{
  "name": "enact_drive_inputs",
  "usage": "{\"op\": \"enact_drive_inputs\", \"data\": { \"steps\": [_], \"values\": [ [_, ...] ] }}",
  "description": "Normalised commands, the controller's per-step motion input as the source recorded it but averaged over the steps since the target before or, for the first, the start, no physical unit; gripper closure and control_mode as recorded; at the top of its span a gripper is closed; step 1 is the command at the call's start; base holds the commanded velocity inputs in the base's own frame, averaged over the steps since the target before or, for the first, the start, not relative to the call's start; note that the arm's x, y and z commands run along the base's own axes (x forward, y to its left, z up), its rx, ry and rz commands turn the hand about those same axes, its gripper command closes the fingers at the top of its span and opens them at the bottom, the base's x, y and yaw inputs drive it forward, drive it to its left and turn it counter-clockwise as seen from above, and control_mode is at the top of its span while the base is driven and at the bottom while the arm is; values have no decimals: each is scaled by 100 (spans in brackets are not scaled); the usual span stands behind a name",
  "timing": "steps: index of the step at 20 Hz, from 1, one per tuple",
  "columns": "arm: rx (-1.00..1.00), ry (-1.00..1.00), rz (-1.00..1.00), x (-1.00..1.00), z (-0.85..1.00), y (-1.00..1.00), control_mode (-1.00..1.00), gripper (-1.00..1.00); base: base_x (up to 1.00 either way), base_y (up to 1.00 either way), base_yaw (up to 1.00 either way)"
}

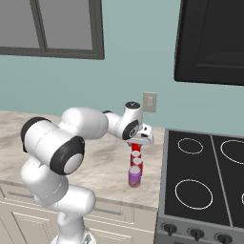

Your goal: Four empty soda cans are scattered around the kitchen. Gather all the cans and cluster them next to the stove for recycling.

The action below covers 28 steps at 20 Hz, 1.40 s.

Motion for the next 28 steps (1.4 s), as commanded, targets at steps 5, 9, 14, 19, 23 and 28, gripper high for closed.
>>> {"op": "enact_drive_inputs", "data": {
  "steps": [5, 9, 14, 19, 23, 28],
  "values": [
    [0, 0, 0, 0, -16, 0, -100, 100, 0, 0, 0],
    [0, 1, 0, 0, -10, 0, -100, 100, 0, 0, 0],
    [0, 2, 0, 0, -10, 0, -100, 100, 0, 0, 0],
    [0, 3, 0, 0, -6, 0, -100, 100, 0, 0, 0],
    [0, 6, 0, 0, -8, 0, -100, 100, 0, 0, 0],
    [0, 1, 0, 0, 0, 0, -100, -100, 0, 0, 0]
  ]
}}
